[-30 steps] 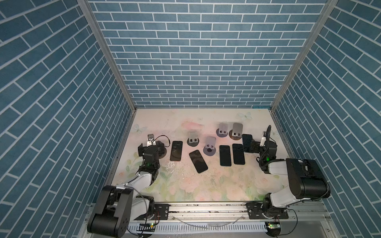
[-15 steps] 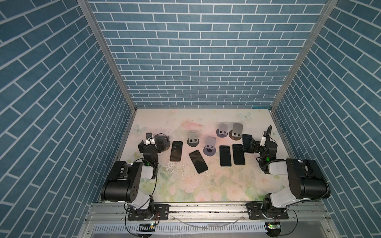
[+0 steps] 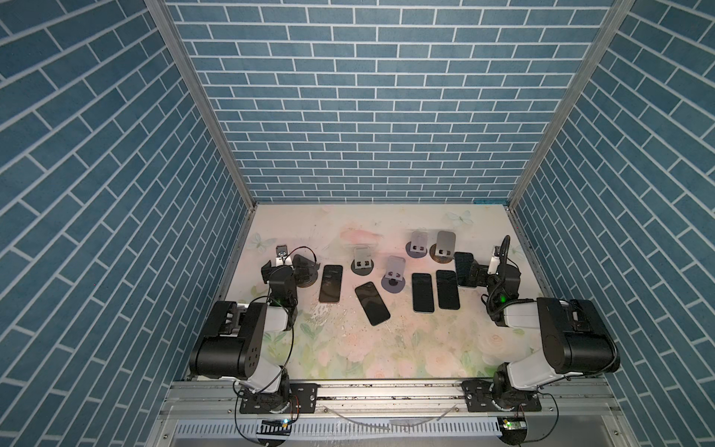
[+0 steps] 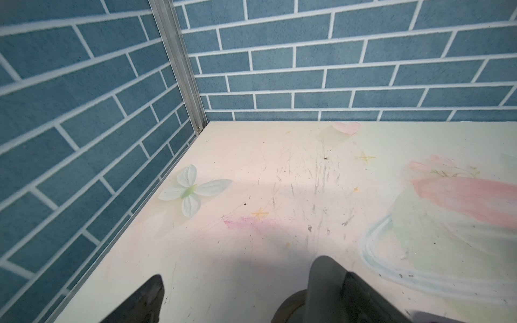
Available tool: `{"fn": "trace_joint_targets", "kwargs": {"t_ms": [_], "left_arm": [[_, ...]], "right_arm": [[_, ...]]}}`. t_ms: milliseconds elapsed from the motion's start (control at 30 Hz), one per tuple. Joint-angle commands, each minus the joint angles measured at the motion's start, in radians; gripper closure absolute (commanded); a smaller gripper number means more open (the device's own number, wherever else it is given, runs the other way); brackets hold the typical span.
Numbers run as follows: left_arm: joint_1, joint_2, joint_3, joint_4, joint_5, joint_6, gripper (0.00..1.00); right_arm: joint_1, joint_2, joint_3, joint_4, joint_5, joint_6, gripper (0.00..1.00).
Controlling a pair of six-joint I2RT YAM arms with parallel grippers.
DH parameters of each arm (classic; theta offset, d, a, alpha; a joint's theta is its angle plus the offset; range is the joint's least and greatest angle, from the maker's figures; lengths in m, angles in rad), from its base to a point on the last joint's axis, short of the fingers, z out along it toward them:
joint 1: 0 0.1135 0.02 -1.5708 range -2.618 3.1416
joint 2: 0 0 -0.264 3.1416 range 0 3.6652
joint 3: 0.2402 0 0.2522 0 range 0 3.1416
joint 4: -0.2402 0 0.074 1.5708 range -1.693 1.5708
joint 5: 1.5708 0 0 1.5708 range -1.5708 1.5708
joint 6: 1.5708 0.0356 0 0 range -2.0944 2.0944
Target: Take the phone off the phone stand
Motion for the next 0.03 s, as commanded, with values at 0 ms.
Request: {"fn": "trace_joint_targets", "kwargs": {"t_ms": [0], "left_arm": [[0.007, 0.012, 0.008, -0.044, -0.014, 0.013, 0.00]], "right_arm": [[-0.006, 0.011, 0.000, 0.018, -0.008, -0.019, 0.01]]}}
